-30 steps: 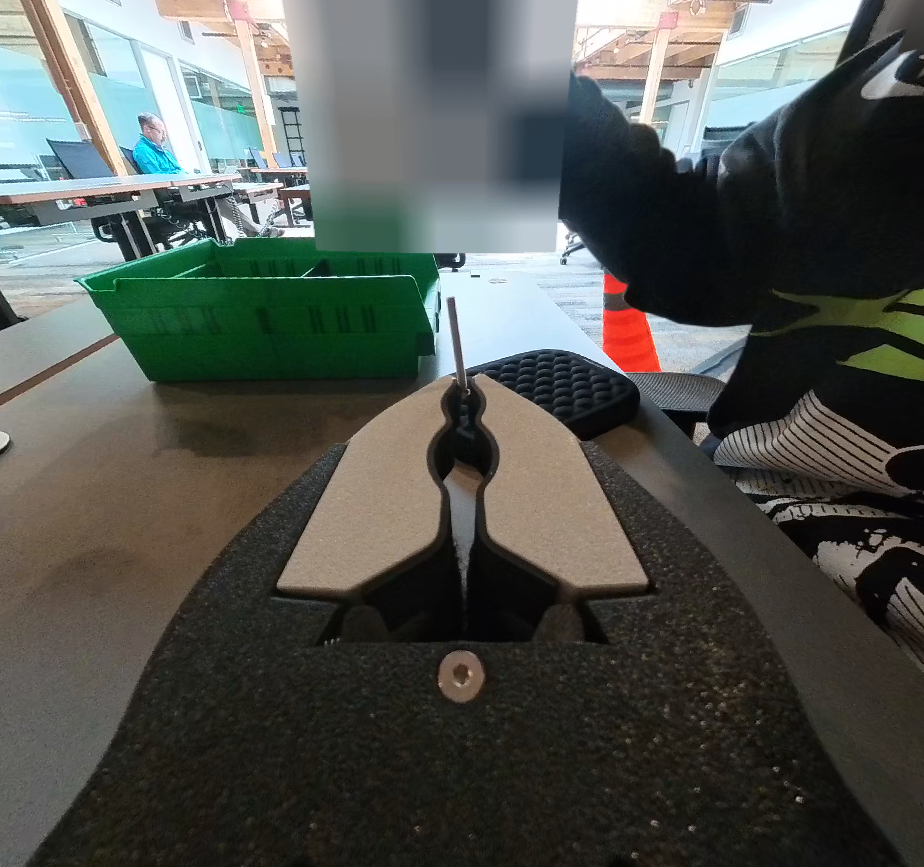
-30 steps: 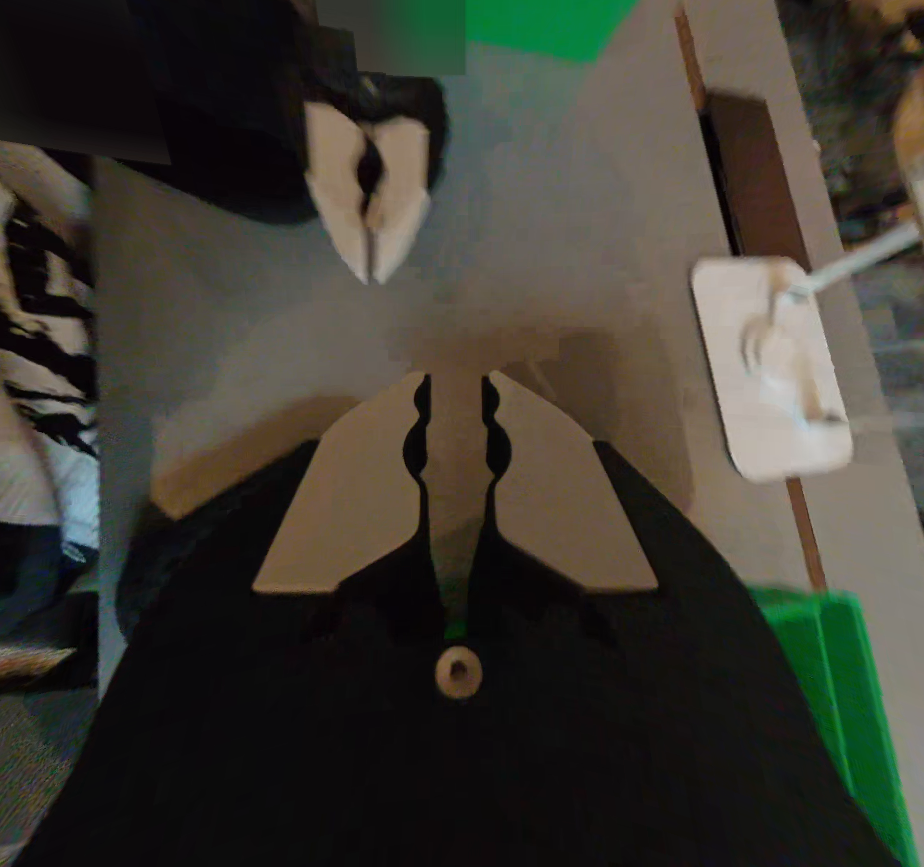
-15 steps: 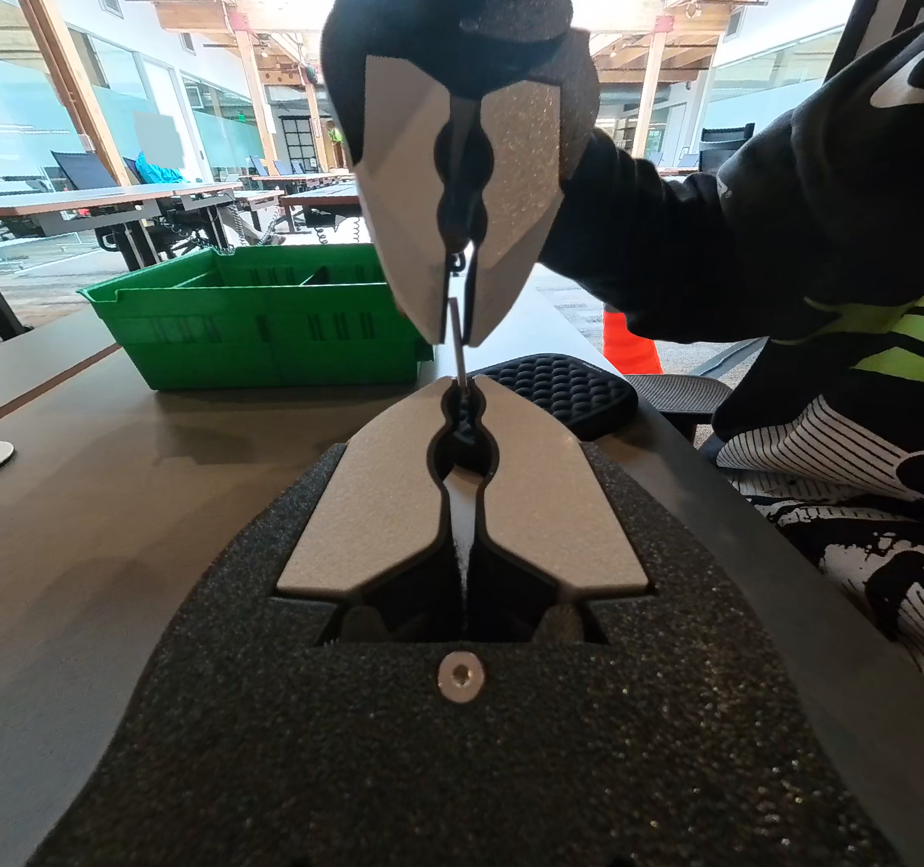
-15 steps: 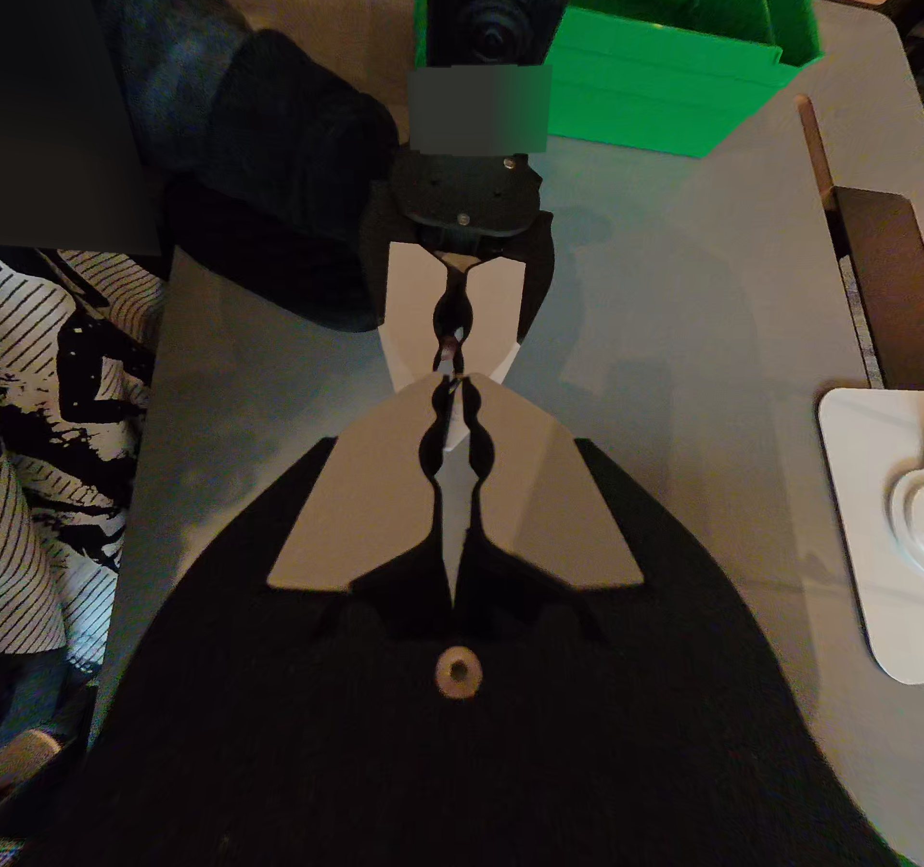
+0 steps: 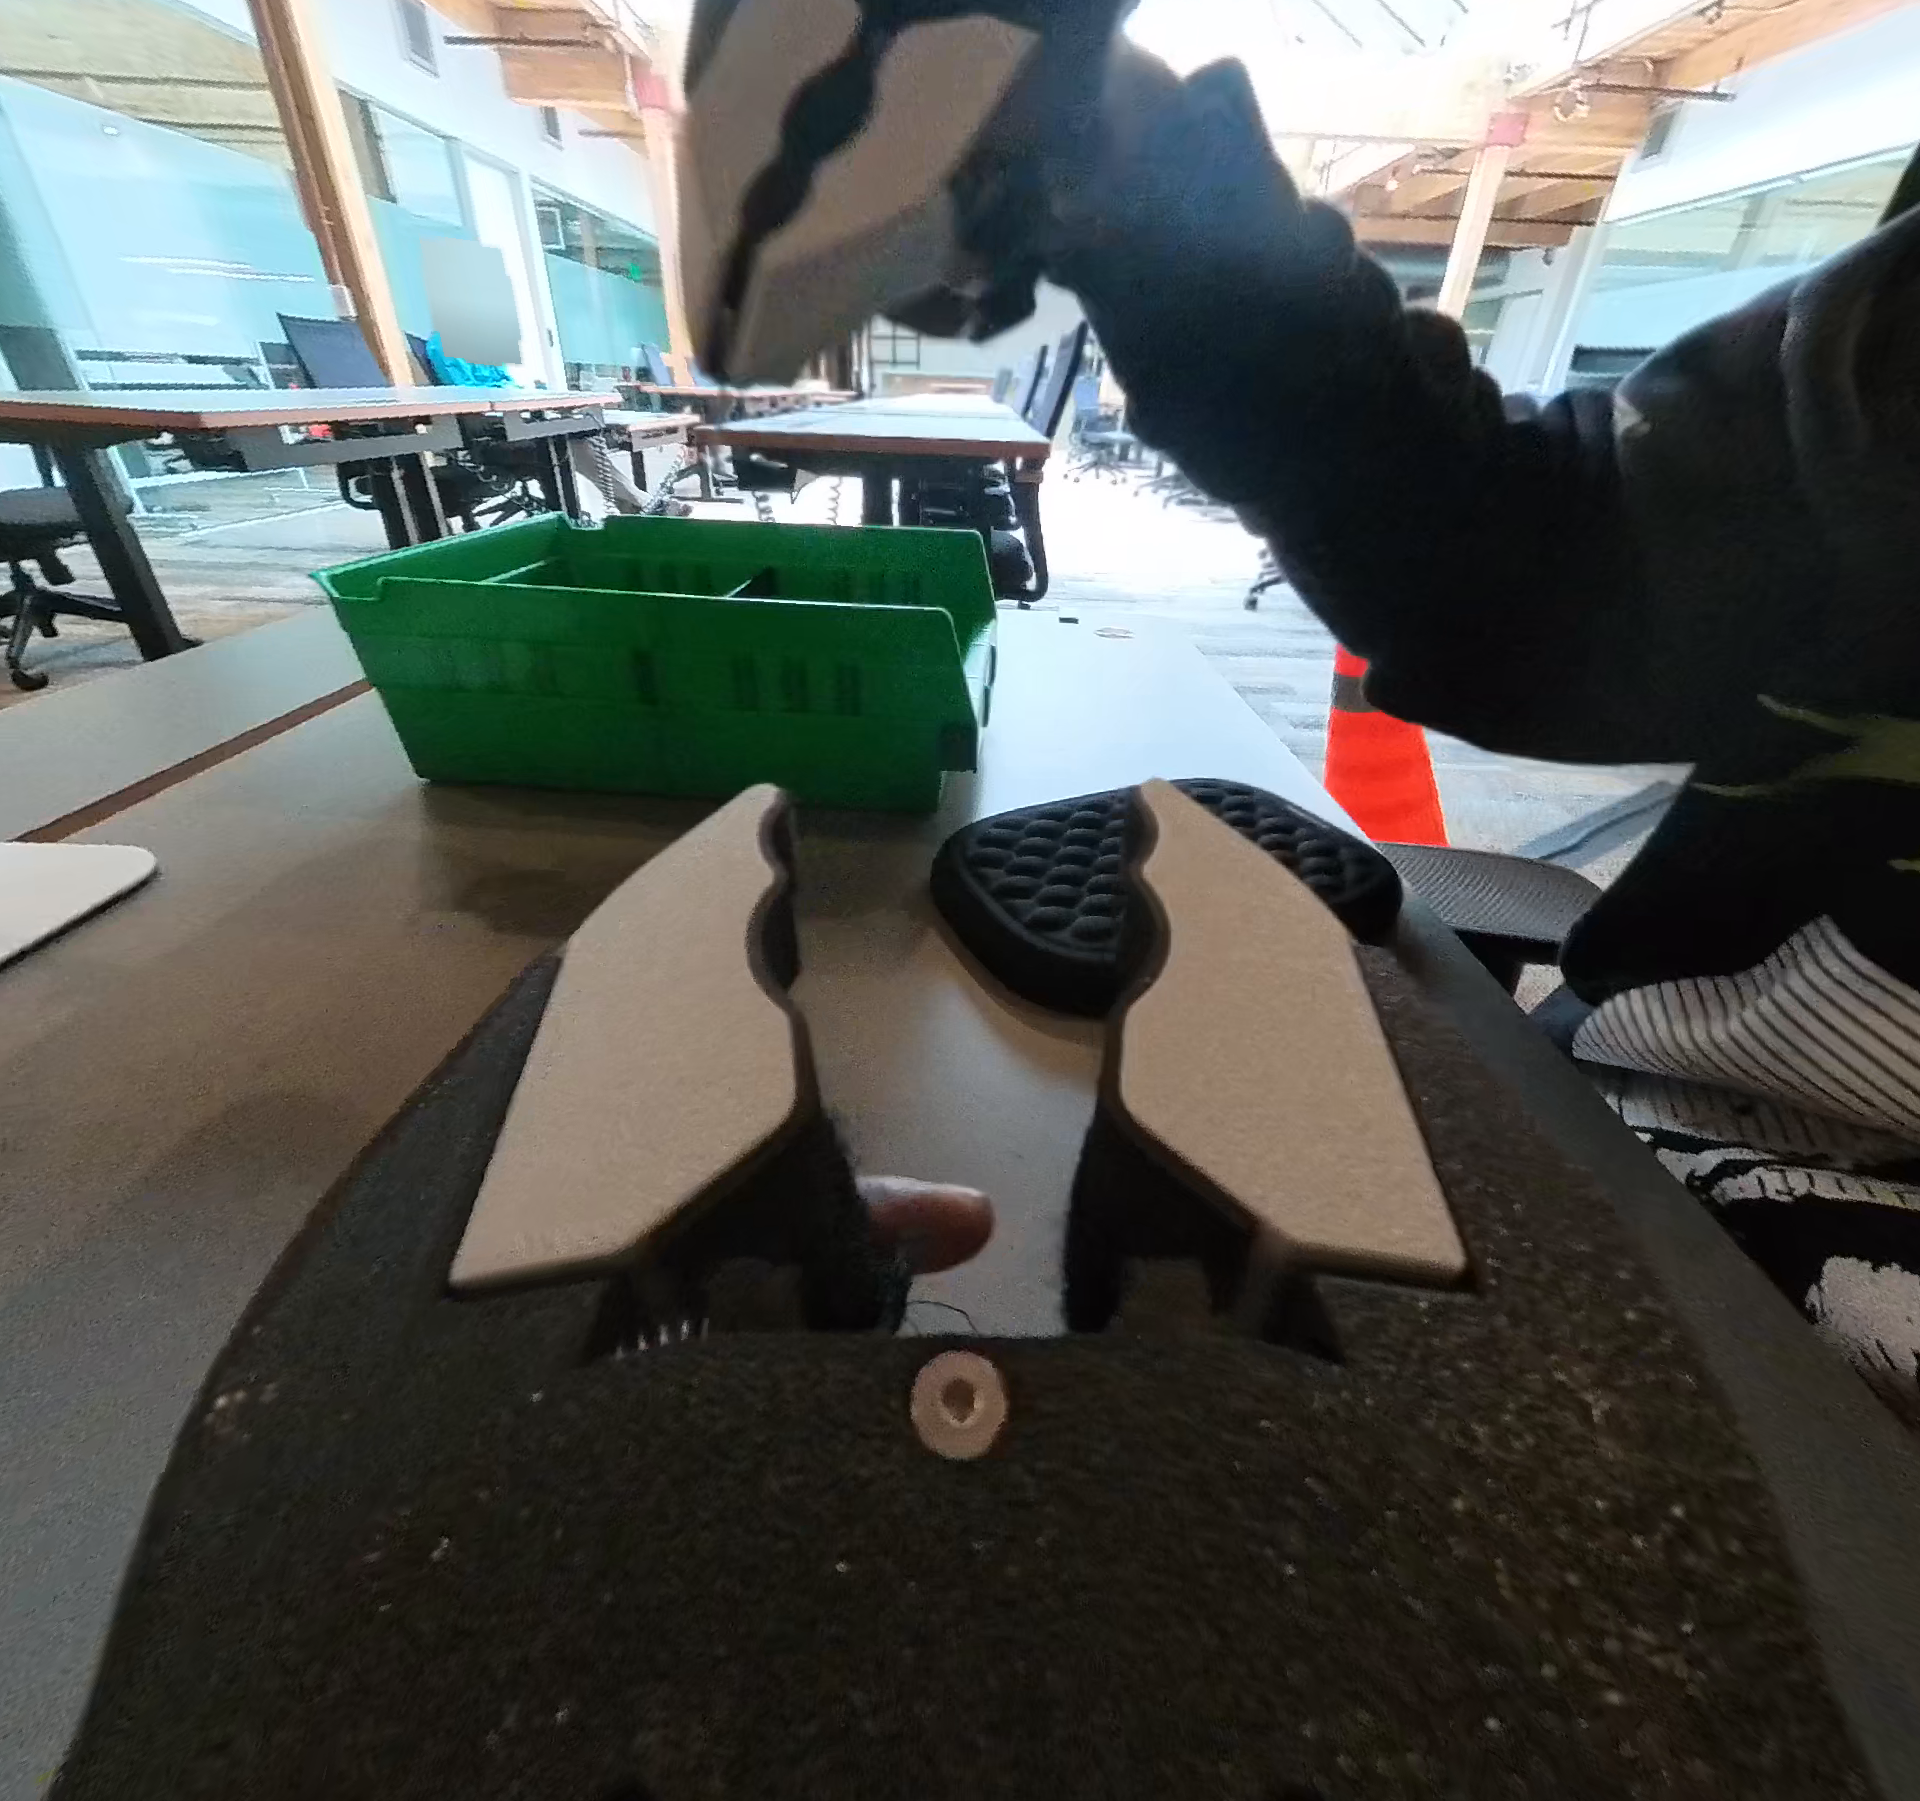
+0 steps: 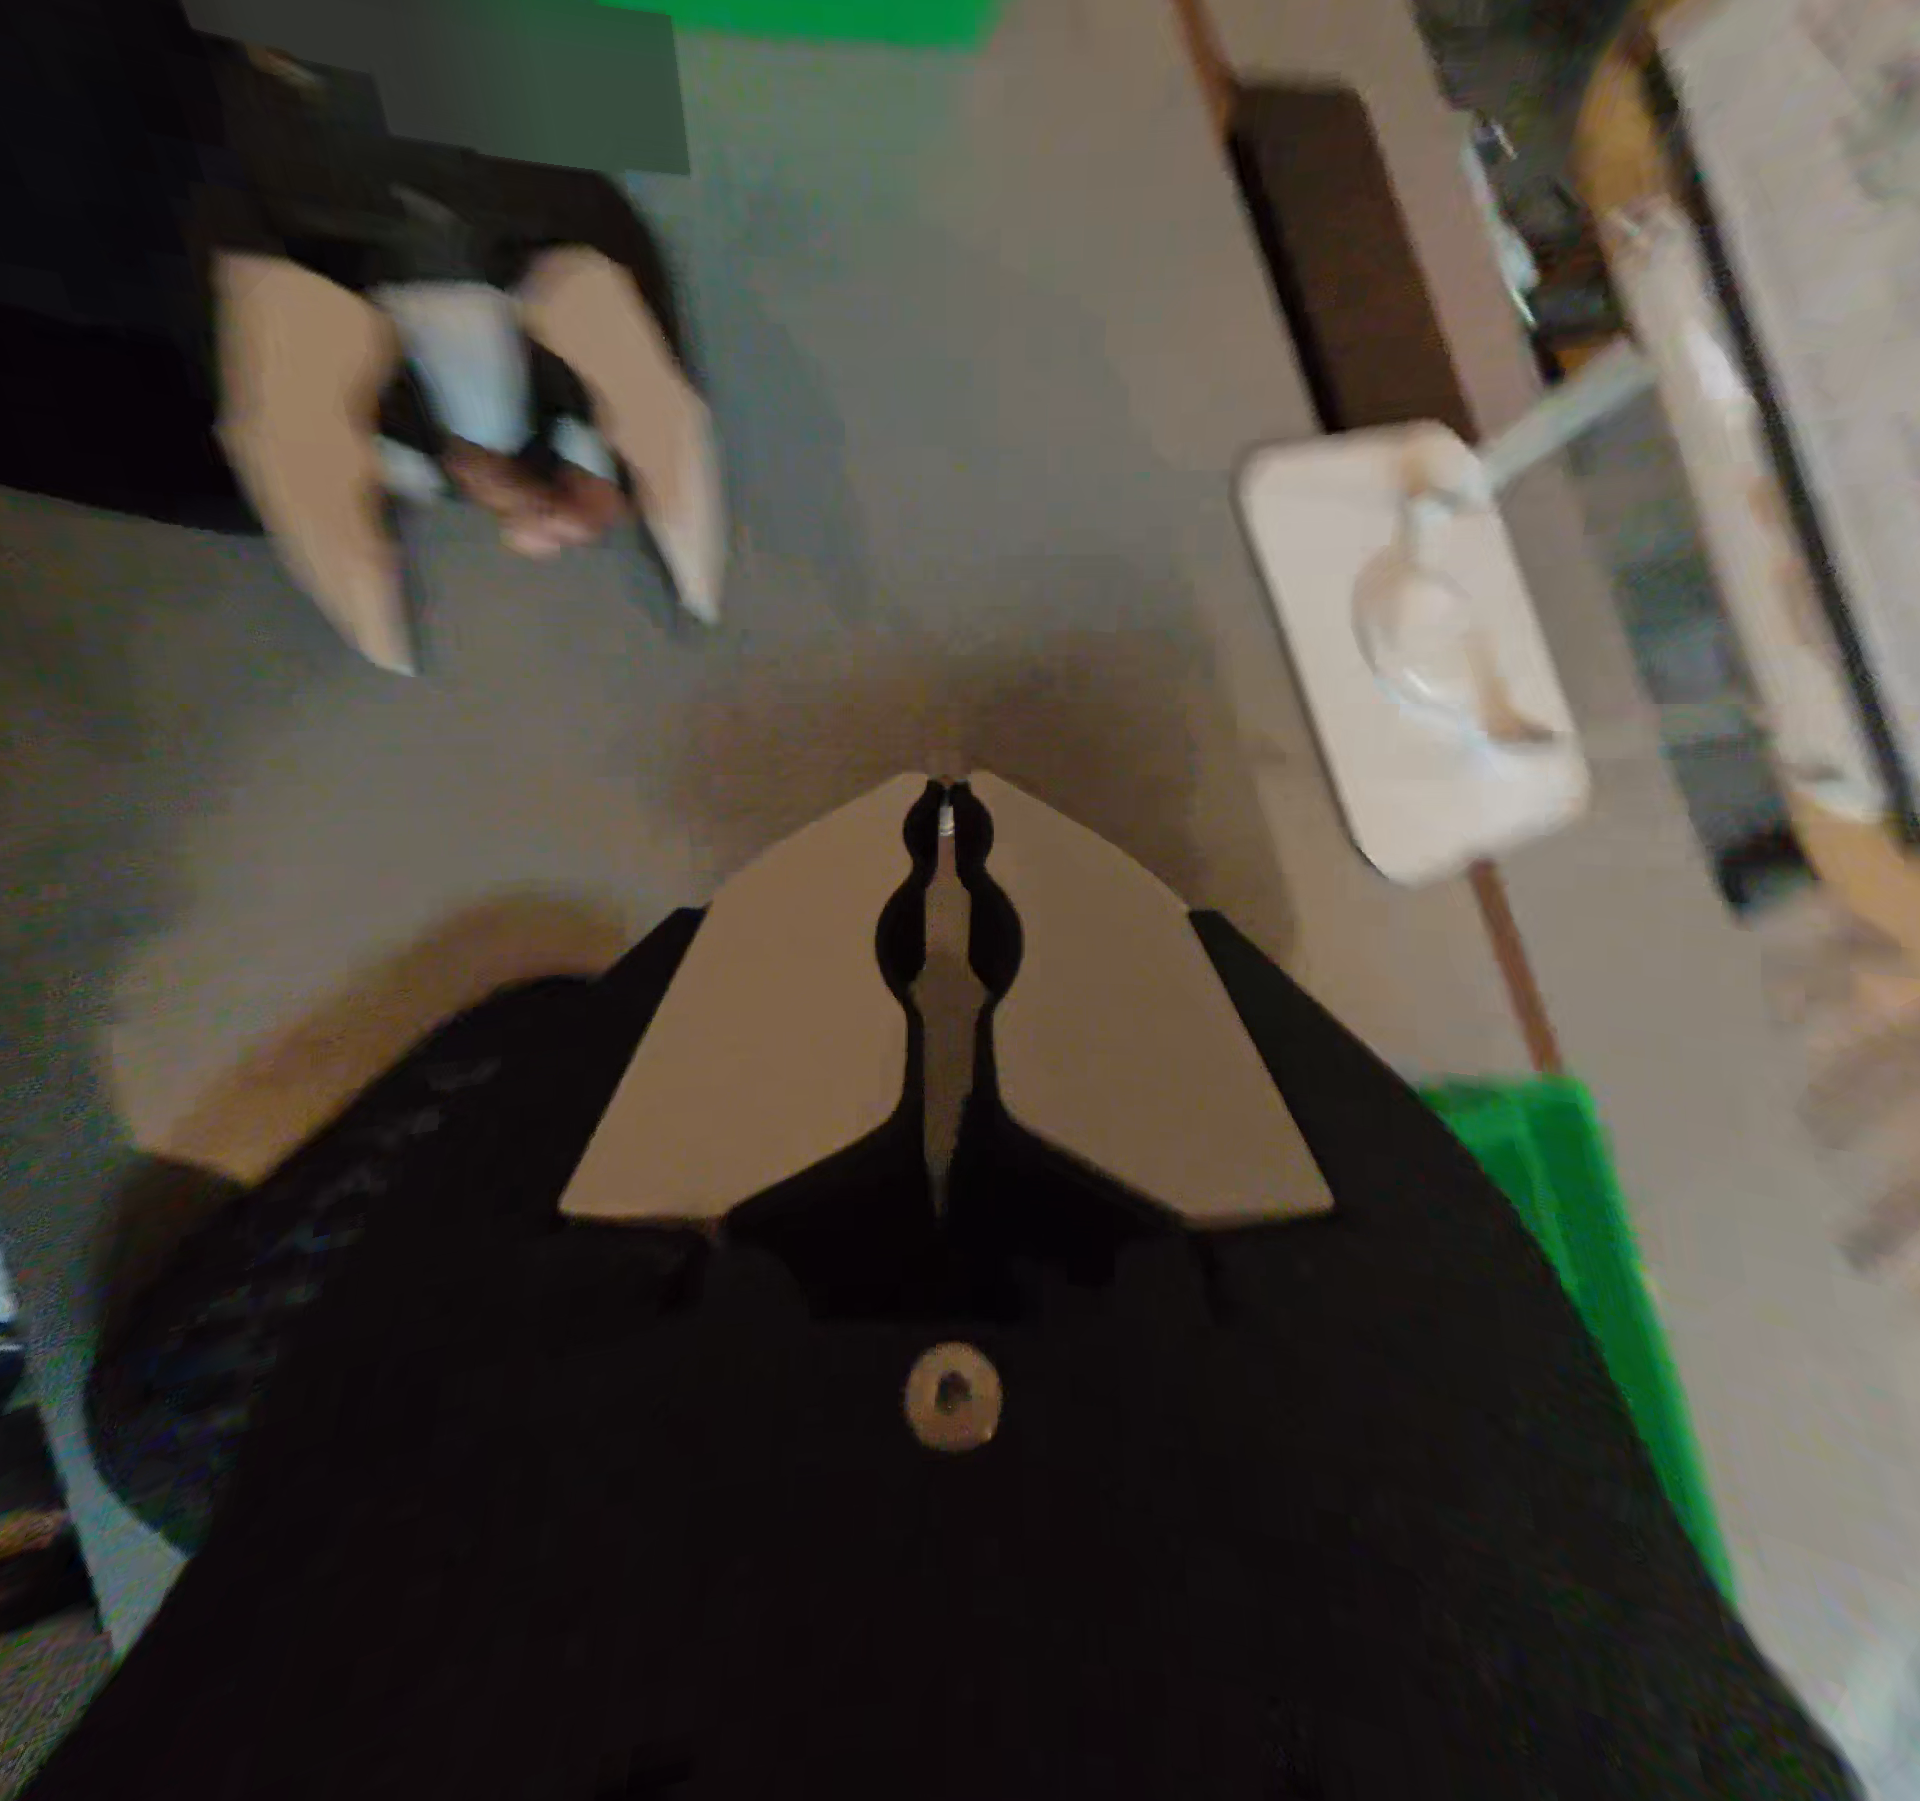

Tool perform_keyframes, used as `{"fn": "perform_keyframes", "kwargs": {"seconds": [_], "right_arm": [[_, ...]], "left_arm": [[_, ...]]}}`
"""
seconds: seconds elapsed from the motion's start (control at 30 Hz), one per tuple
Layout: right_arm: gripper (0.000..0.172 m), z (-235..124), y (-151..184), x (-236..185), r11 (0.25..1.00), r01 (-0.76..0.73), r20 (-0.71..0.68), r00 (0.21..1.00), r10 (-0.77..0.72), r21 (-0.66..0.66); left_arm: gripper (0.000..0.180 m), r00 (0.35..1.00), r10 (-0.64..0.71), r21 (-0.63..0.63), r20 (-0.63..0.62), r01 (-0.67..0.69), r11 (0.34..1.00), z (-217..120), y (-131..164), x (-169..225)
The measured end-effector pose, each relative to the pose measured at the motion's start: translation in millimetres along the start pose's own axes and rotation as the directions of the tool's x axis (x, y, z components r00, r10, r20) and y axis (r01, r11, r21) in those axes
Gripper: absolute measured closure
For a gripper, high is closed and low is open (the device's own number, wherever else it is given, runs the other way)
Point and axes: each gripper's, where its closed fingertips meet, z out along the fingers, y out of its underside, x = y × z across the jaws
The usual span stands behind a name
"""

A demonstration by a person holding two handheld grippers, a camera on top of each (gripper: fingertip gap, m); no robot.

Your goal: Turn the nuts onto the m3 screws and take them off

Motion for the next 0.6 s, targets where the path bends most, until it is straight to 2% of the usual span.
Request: {"fn": "perform_keyframes", "kwargs": {"seconds": [0.07,0.13,0.23,0.33,0.47,0.6], "right_arm": [[0.170,-19.3,30.3,43.2,0.988,-0.086,-0.095,0.993,0.074,-0.131],[0.170,-37.3,69.5,85.1,0.941,-0.200,-0.206,0.968,0.146,-0.274],[0.170,-49.4,126.2,119.7,0.831,-0.368,-0.251,0.926,0.283,-0.418],[0.170,-43.3,180.9,135.3,0.704,-0.481,-0.266,0.877,0.401,-0.524],[0.170,-23.1,243.4,149.7,0.542,-0.573,-0.316,0.809,0.496,-0.615],[0.170,1.2,277.6,163.9,0.443,-0.665,-0.362,0.721,0.591,-0.601]], "left_arm": [[0.111,1.000,-0.012,-0.003,0.011,0.012,1.000,0.5,0.0,-2.2],[0.103,1.000,-0.015,-0.001,0.022,0.015,1.000,1.0,0.1,-3.9],[0.100,0.999,-0.009,-0.009,0.031,0.009,1.000,1.5,1.8,-5.1],[0.100,1.000,0.001,-0.021,0.031,-0.001,1.000,2.5,4.6,-4.6],[0.103,1.000,0.010,-0.035,0.028,-0.009,0.999,3.4,8.0,-4.2],[0.106,0.999,0.010,-0.046,0.031,-0.008,0.999,3.6,11.1,-5.6]]}}
